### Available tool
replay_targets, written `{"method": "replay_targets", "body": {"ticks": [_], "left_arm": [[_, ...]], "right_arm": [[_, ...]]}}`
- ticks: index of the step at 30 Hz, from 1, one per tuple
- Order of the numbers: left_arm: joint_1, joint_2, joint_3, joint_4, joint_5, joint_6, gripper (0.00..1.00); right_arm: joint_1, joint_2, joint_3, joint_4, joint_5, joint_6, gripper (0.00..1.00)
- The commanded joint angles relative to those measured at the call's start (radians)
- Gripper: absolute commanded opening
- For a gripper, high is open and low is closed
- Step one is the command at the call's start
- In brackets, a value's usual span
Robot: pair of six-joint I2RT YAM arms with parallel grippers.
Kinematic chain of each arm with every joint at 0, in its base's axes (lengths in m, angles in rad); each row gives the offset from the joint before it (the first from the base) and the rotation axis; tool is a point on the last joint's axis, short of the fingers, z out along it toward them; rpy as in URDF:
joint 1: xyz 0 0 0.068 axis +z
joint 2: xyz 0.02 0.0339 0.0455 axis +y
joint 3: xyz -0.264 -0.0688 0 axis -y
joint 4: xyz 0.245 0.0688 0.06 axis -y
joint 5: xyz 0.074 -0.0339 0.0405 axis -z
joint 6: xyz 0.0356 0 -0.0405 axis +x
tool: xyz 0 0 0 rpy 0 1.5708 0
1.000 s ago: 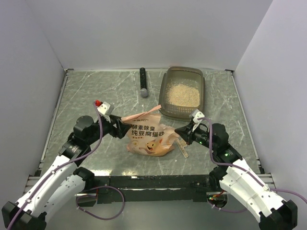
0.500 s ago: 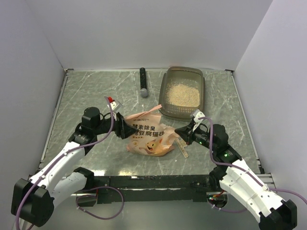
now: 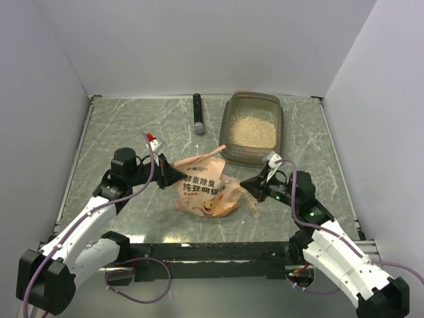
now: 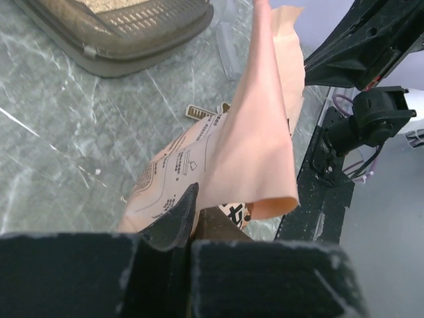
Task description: Fill the litter box with clean litter
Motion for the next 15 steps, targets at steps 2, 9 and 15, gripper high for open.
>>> {"method": "replay_targets", "body": {"ticks": [2, 9, 15], "left_arm": [[0.007, -0.021, 0.048, -0.117, 0.018, -0.01, 0.01], [0.024, -0.063, 0.045, -0.152, 0.032, 0.007, 0.01], [0.06, -0.071, 0.038, -0.162, 0.076, 0.032, 0.01]], "right_arm": [[-0.027, 0.016, 0.066, -0.053, -0.058, 0.029, 0.0], [-0.079, 0.013, 0.027, 0.002, -0.087, 0.067, 0.47], [-0.087, 0.029, -0.039, 0.182, -0.183, 0.095, 0.57]]}}
